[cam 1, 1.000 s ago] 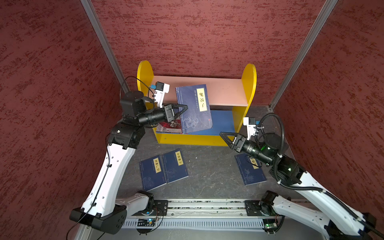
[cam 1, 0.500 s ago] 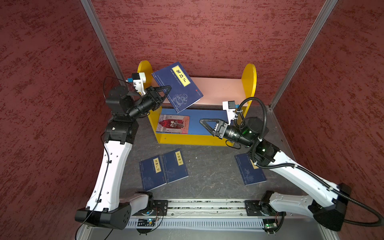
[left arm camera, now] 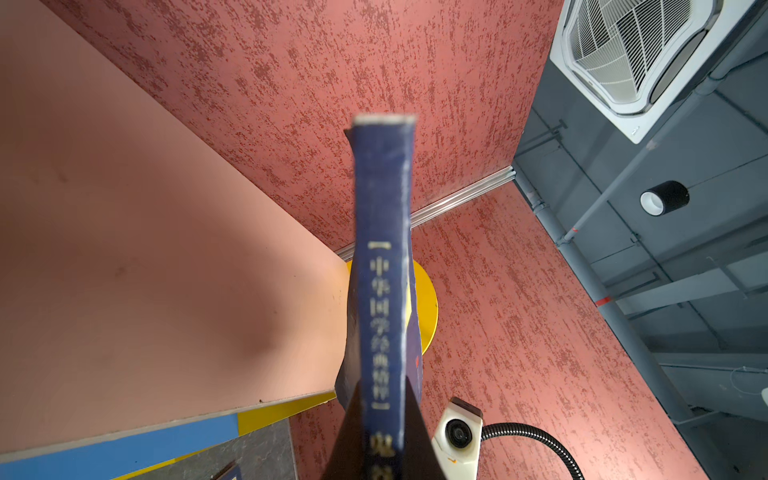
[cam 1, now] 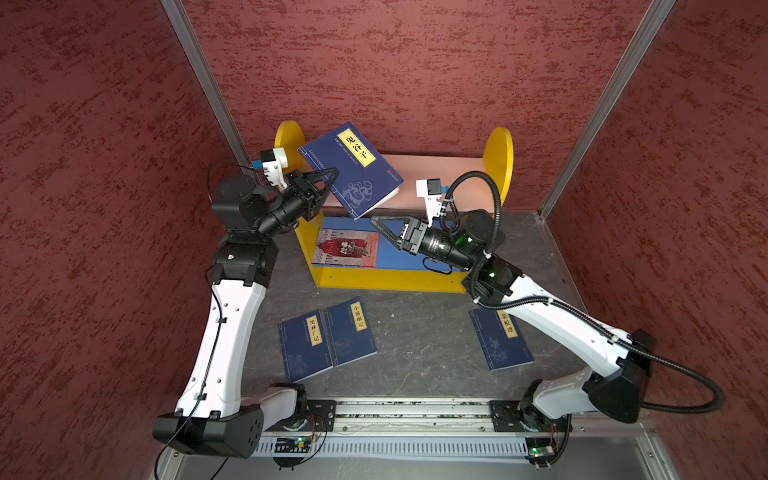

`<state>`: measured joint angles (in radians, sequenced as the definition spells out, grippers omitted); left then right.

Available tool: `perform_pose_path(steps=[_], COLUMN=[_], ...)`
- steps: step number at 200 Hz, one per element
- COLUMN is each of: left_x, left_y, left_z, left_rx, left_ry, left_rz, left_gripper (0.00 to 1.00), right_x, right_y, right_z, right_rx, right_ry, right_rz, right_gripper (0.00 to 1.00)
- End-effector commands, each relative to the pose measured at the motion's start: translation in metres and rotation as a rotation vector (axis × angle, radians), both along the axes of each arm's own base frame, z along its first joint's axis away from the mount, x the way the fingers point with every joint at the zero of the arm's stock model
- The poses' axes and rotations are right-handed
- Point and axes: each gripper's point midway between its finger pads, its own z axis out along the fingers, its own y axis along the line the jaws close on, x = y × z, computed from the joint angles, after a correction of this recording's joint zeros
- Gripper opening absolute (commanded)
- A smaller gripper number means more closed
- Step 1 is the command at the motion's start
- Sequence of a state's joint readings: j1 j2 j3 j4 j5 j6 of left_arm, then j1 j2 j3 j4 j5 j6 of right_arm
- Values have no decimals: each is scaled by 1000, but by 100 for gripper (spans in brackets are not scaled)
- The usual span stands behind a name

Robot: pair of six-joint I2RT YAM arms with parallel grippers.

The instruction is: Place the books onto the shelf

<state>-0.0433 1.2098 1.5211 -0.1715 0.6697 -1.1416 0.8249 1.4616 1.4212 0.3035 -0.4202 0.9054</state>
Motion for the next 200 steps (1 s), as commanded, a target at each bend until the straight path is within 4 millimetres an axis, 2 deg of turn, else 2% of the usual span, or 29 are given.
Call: perform_pose_path(steps=[1,90,110,129,138,181,197,200], left_x=[-6,-1,-1,-1,-1,-1,-2,-3], left_y=[7,13,13,14,14,15,15,15], left_z=[24,21,20,19,18,7,5,5], left_rx=[-67,-129,-129,-128,-126,-118,-114,-112], left_ry=[-69,-31,-28,-20,-17,20,26,27], left_rz=[11,19,21,24,25,32,34,34], left_gripper=[0,0,0,0,0,0,0,3], right_x=[-3,30,38,44,47,57,59,60], right_y=[6,26,30,31,31,37,40,40], right_z=[23,34,34,35,35,35,35,35], right_rx=[54,55,41,34,28,-23,-36,-39], right_ry=[-44,-58,-59,-62,-62,-67,-66,-66], right_rz=[27,-49,-75,-101,-116,-134,-125,-123], right_gripper=[66,63,53,33,27,9,8,8])
